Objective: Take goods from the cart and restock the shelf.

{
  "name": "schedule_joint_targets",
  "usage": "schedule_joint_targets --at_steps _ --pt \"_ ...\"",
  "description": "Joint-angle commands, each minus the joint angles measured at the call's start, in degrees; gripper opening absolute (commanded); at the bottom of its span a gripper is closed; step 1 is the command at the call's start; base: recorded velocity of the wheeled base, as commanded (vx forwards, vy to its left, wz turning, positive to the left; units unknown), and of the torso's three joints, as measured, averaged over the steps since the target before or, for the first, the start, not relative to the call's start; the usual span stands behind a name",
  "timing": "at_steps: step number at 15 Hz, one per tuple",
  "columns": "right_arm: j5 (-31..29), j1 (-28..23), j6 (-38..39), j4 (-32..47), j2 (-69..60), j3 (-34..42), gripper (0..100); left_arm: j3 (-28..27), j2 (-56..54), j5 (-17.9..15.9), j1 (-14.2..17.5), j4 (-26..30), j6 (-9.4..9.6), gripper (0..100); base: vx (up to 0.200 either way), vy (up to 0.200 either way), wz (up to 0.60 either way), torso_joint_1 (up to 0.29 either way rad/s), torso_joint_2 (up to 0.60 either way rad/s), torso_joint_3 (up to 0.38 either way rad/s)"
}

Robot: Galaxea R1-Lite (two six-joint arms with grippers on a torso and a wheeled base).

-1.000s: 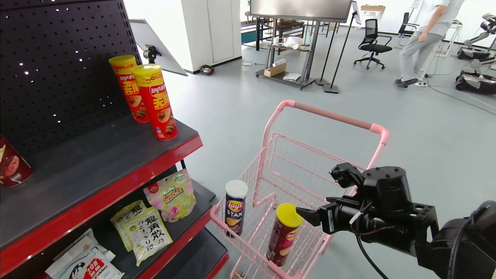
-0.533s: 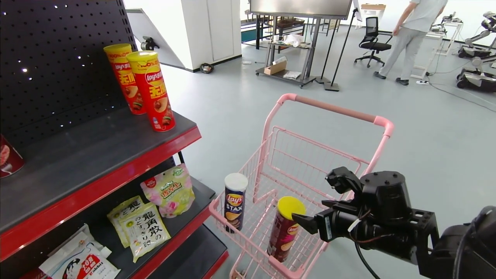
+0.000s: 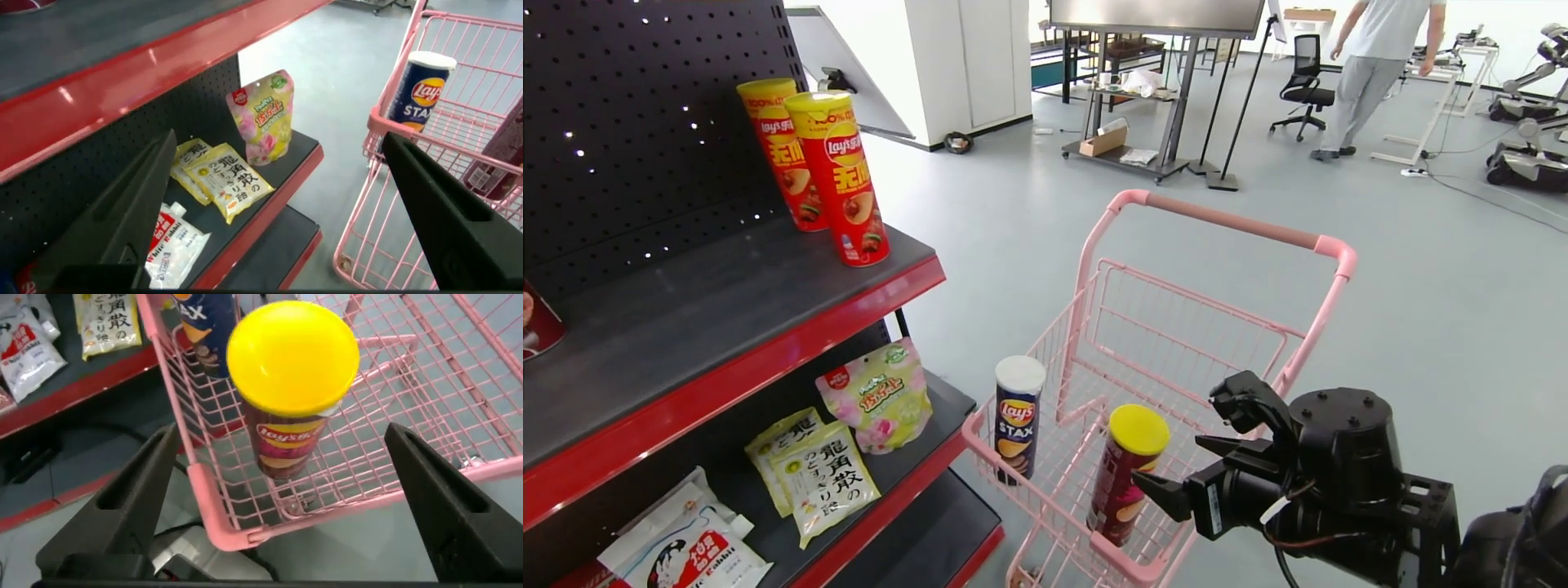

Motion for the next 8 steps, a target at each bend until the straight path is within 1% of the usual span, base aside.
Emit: schedule_joint_targets --at_steps 1,2,4,6,8 --pt "-0.26 0.12 -0.27 -2.08 2.21 0.62 100 0.00 -0.03 0.01 0.02 -0.01 -0.01 100 0.000 0.000 0.00 -0.188 0.52 0.334" --pt "-0.35 0.30 -0.35 -3.05 2.56 0.97 100 0.00 -0.03 0.01 0.02 -0.01 -0.01 100 0.000 0.000 0.00 -0.163 0.49 0.305" --pt "-0.35 0.39 -0.62 -3.66 2.47 1.94 100 0.00 -0.03 0.01 0.02 -0.01 -0.01 100 0.000 0.000 0.00 -0.073 0.23 0.149" --pt "-0.44 0.39 -0.62 -4.28 2.73 1.94 100 0.00 -0.03 0.01 0.02 -0.01 -0.01 100 0.000 0.000 0.00 -0.024 0.08 0.046" --pt "-0.61 0.12 -0.18 -9.55 6.42 2.47 100 0.00 -0.03 0.01 0.02 -0.01 -0.01 100 0.000 0.000 0.00 0.000 0.00 0.000"
